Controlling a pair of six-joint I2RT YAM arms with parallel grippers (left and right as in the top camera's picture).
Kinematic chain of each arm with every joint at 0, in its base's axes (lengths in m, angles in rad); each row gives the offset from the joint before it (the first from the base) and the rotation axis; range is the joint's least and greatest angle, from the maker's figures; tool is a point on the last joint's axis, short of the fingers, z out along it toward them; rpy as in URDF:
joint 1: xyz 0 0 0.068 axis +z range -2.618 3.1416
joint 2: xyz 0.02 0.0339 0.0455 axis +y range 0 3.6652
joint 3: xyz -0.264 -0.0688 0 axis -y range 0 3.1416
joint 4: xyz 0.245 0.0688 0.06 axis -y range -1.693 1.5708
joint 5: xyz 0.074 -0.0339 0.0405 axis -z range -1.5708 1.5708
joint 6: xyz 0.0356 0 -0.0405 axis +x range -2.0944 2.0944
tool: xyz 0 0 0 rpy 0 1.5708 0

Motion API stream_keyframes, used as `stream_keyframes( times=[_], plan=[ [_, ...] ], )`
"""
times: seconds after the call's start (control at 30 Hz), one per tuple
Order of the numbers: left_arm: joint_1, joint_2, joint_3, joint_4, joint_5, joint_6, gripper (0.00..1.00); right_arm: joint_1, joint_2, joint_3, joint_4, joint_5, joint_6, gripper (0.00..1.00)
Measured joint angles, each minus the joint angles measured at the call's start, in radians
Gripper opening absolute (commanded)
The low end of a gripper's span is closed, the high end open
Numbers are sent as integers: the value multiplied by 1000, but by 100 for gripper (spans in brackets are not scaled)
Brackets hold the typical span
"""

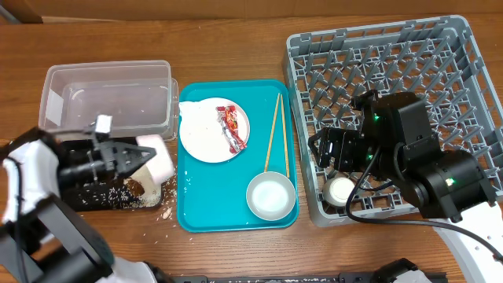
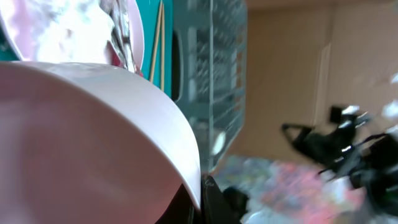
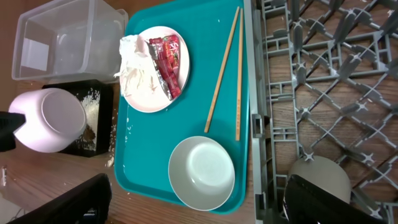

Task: Sort waste into correct bins and load items into the dishwasher
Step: 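Tip the small plate over the black tray to dump the scraps, then set the emptied small plate back on the teal tray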

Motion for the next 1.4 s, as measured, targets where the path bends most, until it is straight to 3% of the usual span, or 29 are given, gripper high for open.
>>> stream_keyframes(
  times=[0.17,0.33,0.5,0.6,0.87,1.4],
  plan=[
    [-205,-190,66,172,-248,-340,4,0,0,0,-5,0,0,91],
    [-551,-371,83,282,-592,-713,4,0,0,0,-6,0,1,95],
    [-888,-388,85,351,-861,-983,4,0,0,0,-6,0,0,95],
    [-1025,-349,85,376,-967,-1094,4,0,0,0,-7,0,0,96],
    [-1132,-250,85,425,-1075,-1220,4,0,0,0,-22,0,0,96],
    [-1135,-65,84,402,-1128,-1250,4,0,0,0,-28,0,0,96]
  ],
)
